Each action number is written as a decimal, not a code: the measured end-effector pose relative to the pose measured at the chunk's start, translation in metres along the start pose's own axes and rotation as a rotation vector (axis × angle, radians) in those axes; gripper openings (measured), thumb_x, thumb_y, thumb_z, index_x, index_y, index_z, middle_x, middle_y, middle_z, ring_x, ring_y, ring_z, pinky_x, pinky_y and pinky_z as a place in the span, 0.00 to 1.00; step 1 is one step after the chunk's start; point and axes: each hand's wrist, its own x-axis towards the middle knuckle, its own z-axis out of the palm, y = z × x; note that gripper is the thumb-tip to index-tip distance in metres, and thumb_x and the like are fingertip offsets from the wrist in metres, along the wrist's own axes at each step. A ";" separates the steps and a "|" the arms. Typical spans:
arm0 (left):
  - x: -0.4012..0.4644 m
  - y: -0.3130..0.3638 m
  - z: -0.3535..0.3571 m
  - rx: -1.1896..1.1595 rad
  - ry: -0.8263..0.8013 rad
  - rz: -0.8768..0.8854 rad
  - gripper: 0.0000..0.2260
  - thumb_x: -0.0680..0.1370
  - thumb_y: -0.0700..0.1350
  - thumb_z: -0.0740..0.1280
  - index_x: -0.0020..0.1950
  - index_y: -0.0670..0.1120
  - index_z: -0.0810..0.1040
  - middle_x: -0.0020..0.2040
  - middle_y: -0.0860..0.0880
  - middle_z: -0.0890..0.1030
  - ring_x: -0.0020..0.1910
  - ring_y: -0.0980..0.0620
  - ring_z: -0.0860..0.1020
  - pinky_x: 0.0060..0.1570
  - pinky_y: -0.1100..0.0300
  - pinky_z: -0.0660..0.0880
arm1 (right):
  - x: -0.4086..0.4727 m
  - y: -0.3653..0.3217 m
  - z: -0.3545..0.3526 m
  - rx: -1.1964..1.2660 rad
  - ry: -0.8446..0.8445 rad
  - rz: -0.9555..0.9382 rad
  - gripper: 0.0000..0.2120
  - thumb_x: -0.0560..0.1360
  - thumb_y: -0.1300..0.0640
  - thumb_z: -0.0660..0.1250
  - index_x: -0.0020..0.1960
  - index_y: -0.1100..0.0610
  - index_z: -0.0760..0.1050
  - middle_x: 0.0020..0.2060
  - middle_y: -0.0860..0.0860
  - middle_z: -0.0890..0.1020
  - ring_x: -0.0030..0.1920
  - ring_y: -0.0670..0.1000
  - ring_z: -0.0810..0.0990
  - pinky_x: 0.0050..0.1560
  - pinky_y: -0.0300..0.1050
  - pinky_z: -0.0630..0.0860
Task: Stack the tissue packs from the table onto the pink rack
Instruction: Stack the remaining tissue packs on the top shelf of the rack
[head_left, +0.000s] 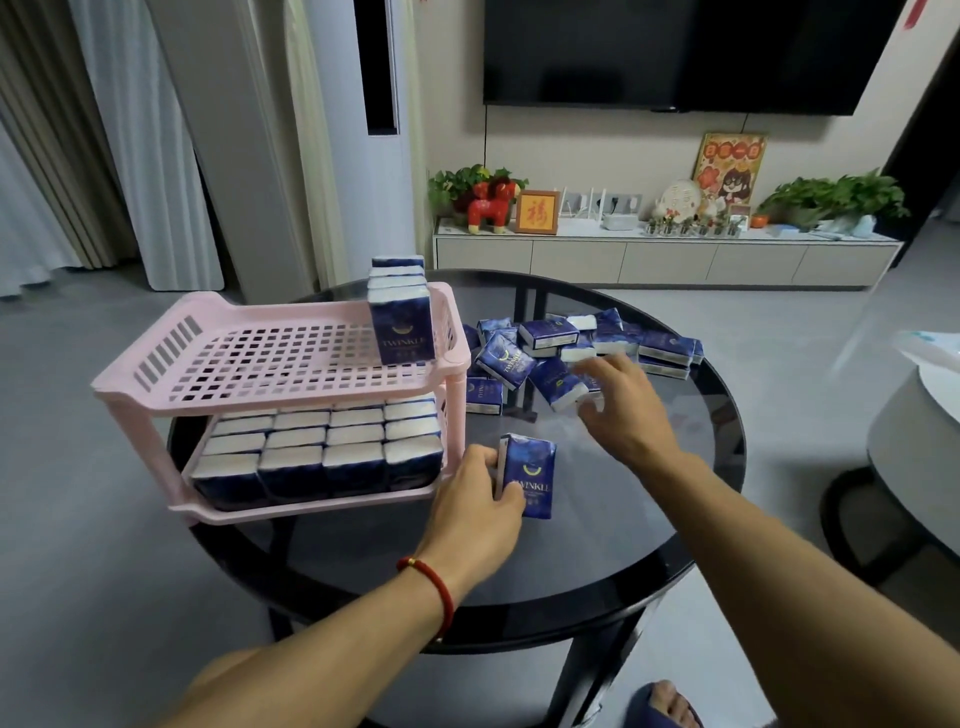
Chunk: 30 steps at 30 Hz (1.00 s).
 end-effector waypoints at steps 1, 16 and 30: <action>-0.001 -0.001 -0.002 -0.011 -0.005 -0.003 0.09 0.81 0.44 0.66 0.50 0.58 0.69 0.54 0.47 0.81 0.49 0.49 0.83 0.51 0.51 0.84 | 0.004 0.004 0.009 -0.176 0.005 -0.034 0.26 0.75 0.66 0.67 0.70 0.50 0.74 0.69 0.54 0.74 0.66 0.58 0.73 0.60 0.55 0.76; -0.025 -0.006 -0.013 -0.101 -0.080 0.006 0.10 0.82 0.40 0.64 0.56 0.56 0.72 0.48 0.52 0.82 0.43 0.52 0.84 0.46 0.50 0.84 | -0.011 -0.011 -0.031 0.558 -0.183 0.189 0.16 0.79 0.50 0.61 0.36 0.59 0.72 0.31 0.57 0.77 0.30 0.51 0.72 0.34 0.48 0.69; -0.020 0.009 -0.008 -0.361 -0.200 -0.028 0.19 0.72 0.36 0.68 0.58 0.53 0.74 0.46 0.45 0.82 0.43 0.49 0.83 0.46 0.51 0.83 | -0.085 -0.046 -0.075 0.583 -0.600 -0.053 0.12 0.85 0.54 0.61 0.63 0.58 0.76 0.47 0.60 0.85 0.41 0.54 0.85 0.41 0.44 0.83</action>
